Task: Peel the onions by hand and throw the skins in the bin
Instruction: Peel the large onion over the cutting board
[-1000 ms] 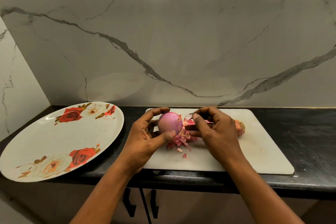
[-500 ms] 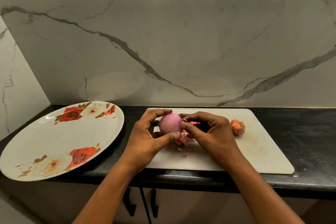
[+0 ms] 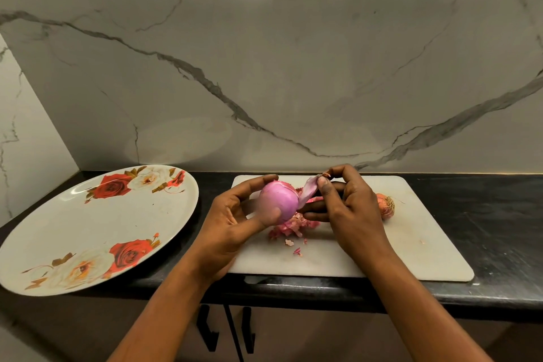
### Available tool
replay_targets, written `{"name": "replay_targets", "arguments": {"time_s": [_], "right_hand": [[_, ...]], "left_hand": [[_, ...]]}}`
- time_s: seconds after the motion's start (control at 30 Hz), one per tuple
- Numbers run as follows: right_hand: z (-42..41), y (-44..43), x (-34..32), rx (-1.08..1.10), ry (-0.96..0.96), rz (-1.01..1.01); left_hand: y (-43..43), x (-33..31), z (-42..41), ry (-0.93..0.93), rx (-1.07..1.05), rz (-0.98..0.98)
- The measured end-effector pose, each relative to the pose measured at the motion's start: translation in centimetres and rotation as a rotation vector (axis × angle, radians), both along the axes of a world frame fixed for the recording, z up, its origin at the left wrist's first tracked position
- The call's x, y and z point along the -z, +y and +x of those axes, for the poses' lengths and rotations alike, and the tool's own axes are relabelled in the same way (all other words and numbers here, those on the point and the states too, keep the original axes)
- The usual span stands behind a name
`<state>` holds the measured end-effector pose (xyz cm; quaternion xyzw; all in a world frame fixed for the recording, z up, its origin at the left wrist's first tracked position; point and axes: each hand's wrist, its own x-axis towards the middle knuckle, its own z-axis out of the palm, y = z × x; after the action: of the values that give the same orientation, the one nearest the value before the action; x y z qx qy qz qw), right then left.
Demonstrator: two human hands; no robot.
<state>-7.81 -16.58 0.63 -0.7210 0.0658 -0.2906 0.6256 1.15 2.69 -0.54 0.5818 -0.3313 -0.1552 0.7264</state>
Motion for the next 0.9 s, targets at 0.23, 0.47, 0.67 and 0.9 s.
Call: {"name": "replay_targets", "arguments": {"time_s": [0.23,0.47,0.67,0.9], "right_hand": [[0.0,-0.1,0.2,0.078,-0.041,0.001],[-0.3,-0.5,0.2,0.215,-0.091,-0.008],[-0.1,-0.1,1.0,0.202,-0.075,-0.387],[-0.2,0.3,0.8,0.148,-0.117,-0.410]], "left_hand": [[0.0,-0.3,0.0,0.132,0.014,-0.103],[0.3,-0.5,0.3,0.254,0.054,-0.169],[0.1,-0.5,0.6,0.286,0.066,-0.157],[-0.1,-0.6,0.8,0.356,0.048,-0.146]]}}
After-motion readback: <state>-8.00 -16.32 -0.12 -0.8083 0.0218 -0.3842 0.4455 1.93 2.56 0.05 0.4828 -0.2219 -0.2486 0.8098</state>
